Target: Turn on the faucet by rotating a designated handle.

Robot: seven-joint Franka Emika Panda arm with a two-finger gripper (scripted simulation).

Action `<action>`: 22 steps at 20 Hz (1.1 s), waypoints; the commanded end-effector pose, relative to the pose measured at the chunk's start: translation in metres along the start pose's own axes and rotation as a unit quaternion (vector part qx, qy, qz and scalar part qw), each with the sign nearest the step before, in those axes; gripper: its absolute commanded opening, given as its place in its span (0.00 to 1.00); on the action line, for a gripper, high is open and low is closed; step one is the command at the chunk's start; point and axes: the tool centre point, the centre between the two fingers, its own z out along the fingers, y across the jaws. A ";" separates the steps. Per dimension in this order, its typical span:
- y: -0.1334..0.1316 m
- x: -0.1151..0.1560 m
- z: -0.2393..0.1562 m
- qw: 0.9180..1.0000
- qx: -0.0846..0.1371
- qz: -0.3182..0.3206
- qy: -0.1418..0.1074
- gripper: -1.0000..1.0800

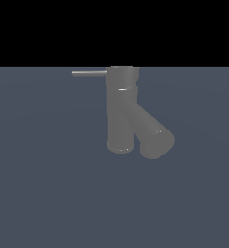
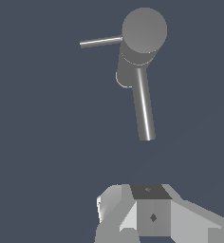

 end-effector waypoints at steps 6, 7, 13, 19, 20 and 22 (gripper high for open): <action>0.010 0.005 -0.005 1.000 0.003 0.016 0.008 0.00; 0.014 0.006 -0.007 1.000 0.004 0.021 0.011 0.00; 0.020 0.007 -0.010 0.999 0.006 0.028 0.016 0.00; 0.019 0.013 -0.008 0.999 0.005 0.041 0.015 0.00; 0.019 0.015 -0.008 0.999 0.005 0.045 0.015 0.00; 0.018 0.019 -0.006 0.998 0.004 0.055 0.015 0.00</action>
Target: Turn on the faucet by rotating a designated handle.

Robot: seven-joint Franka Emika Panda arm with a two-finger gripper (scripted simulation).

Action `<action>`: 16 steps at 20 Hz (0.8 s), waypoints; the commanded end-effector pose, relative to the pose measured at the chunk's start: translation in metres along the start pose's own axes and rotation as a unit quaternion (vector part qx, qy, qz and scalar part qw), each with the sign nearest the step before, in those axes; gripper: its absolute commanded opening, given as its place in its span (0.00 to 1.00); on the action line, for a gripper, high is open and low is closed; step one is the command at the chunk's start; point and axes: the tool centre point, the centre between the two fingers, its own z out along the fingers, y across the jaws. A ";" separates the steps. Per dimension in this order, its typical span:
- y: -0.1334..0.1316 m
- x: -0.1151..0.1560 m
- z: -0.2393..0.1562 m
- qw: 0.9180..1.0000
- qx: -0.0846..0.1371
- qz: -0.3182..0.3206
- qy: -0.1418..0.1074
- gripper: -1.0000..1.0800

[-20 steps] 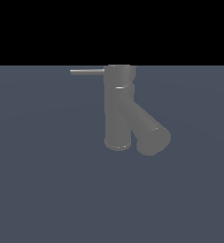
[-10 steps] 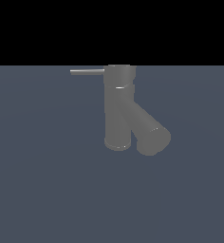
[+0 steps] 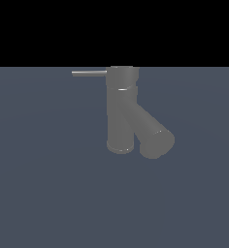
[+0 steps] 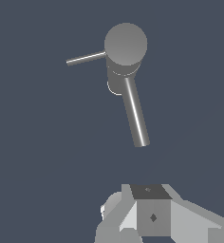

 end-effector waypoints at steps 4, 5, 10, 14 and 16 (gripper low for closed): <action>-0.004 0.014 0.005 0.999 -0.003 0.034 0.000 0.00; -0.005 0.018 0.007 0.999 -0.003 0.042 0.000 0.00; -0.011 0.038 0.016 0.996 -0.006 0.091 0.000 0.00; -0.017 0.057 0.026 0.991 -0.009 0.135 0.000 0.00; -0.020 0.066 0.031 0.987 -0.010 0.157 0.000 0.00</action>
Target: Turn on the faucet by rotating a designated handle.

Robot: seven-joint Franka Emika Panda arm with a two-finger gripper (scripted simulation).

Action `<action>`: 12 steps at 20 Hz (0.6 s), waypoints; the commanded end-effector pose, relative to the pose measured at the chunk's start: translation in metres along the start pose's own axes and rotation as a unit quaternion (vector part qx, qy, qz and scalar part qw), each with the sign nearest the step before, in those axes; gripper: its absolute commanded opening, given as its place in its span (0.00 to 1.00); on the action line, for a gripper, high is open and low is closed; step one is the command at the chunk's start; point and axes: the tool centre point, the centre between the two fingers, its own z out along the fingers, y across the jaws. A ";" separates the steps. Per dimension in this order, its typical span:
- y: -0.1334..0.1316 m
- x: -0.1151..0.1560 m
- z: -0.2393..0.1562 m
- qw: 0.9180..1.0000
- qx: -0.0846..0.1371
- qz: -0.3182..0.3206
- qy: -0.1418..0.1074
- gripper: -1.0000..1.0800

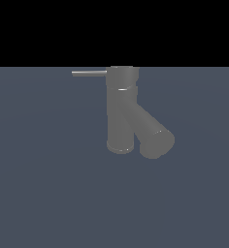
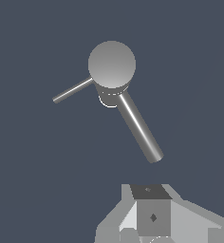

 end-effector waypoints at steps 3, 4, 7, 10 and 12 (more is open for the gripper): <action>-0.013 0.018 0.012 0.999 -0.002 0.050 0.000 0.00; -0.016 0.022 0.015 0.998 -0.003 0.062 0.001 0.00; -0.025 0.033 0.024 0.996 -0.004 0.095 0.001 0.00; -0.034 0.044 0.034 0.992 -0.005 0.127 0.001 0.00; -0.040 0.051 0.040 0.989 -0.005 0.149 0.001 0.00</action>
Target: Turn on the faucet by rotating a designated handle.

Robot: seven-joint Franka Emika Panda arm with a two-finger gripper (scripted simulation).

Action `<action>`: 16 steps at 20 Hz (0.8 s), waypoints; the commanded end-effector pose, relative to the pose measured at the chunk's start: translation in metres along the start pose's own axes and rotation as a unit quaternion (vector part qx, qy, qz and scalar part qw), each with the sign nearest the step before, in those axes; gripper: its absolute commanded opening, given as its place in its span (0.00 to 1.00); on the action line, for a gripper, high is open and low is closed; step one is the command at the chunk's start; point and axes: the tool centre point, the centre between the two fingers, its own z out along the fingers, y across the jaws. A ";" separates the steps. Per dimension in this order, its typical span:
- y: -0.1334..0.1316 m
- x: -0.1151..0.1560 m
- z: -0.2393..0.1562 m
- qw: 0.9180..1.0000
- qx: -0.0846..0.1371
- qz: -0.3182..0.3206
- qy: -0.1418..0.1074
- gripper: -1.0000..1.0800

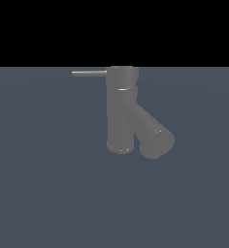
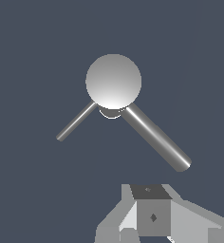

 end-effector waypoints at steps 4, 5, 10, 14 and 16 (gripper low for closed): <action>-0.022 0.014 0.019 0.998 -0.001 0.061 0.000 0.00; -0.026 0.016 0.023 0.997 -0.001 0.072 0.000 0.00; -0.045 0.027 0.042 0.992 -0.001 0.126 -0.001 0.00; -0.060 0.035 0.059 0.986 -0.001 0.169 -0.002 0.00; -0.068 0.038 0.068 0.982 0.000 0.191 -0.002 0.00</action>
